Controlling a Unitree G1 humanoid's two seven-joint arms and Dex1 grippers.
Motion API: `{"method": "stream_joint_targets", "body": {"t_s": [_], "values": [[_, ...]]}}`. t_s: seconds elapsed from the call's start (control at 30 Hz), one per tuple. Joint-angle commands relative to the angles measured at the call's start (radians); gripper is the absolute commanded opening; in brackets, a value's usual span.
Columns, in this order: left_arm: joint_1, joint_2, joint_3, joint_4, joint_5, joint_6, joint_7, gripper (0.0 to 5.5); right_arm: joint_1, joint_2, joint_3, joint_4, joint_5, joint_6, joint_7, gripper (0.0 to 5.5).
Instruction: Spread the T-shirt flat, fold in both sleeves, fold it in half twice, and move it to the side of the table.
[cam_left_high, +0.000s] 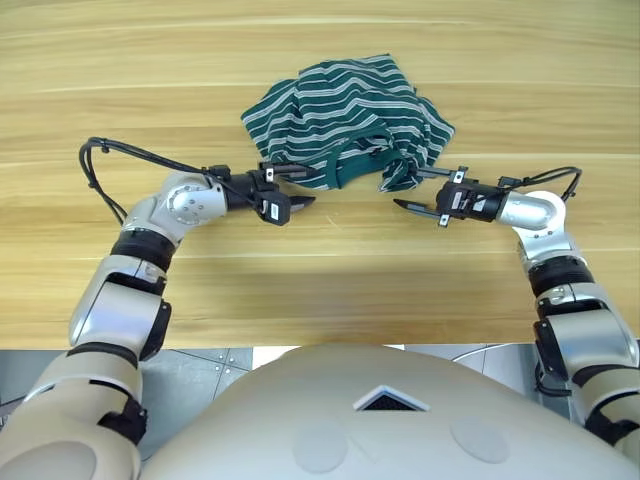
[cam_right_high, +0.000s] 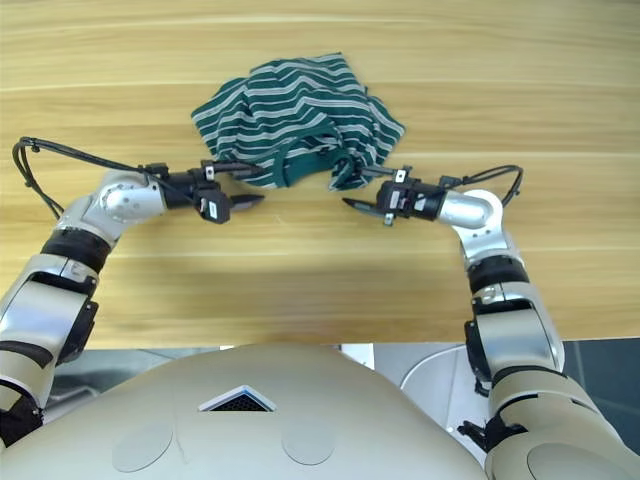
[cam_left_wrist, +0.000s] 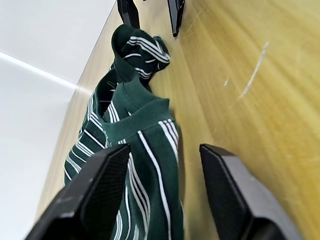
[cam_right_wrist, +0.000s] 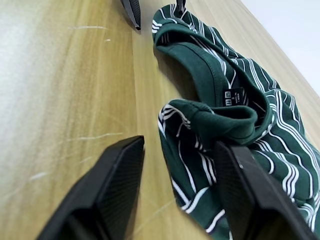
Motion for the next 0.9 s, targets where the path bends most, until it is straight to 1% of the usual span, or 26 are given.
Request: {"method": "stream_joint_targets", "body": {"t_s": [0.03, 0.1, 0.17, 0.33, 0.4, 0.43, 0.6, 0.77, 0.8, 0.9], "values": [[-0.014, 0.019, -0.028, 0.023, 0.057, 0.027, 0.040, 2.42, -0.011, 0.004, 0.026, 0.050, -0.049, 0.019, -0.020, 2.51], [-0.019, 0.020, -0.036, 0.026, 0.064, 0.028, 0.057, 2.19, -0.025, -0.005, 0.028, 0.076, -0.060, 0.024, -0.041, 2.51], [-0.020, 0.022, -0.043, 0.026, 0.068, 0.029, 0.069, 1.82, -0.034, -0.017, 0.027, 0.097, -0.066, 0.023, -0.055, 2.51], [-0.019, 0.026, -0.057, 0.022, 0.076, 0.033, 0.087, 1.13, -0.032, -0.040, 0.023, 0.109, -0.058, 0.013, -0.065, 2.51], [-0.020, 0.027, -0.062, 0.023, 0.071, 0.030, 0.090, 0.76, -0.031, -0.038, 0.028, 0.110, -0.060, 0.011, -0.065, 2.07], [-0.023, 0.027, -0.064, 0.025, 0.071, 0.030, 0.093, 0.71, -0.031, -0.035, 0.031, 0.112, -0.061, 0.011, -0.065, 1.99], [-0.031, 0.030, -0.073, 0.035, 0.078, 0.038, 0.114, 0.03, -0.033, -0.024, 0.042, 0.113, -0.066, 0.010, -0.065, 1.09], [-0.036, 0.030, -0.081, 0.040, 0.078, 0.041, 0.128, 0.00, -0.032, -0.018, 0.052, 0.112, -0.063, 0.004, -0.060, 0.14], [-0.037, 0.031, -0.082, 0.041, 0.078, 0.041, 0.130, 0.00, -0.032, -0.018, 0.052, 0.112, -0.062, 0.004, -0.061, 0.03], [-0.042, 0.030, -0.085, 0.052, 0.081, 0.043, 0.139, 0.00, -0.034, -0.017, 0.052, 0.114, -0.055, 0.003, -0.058, 0.03]]}}
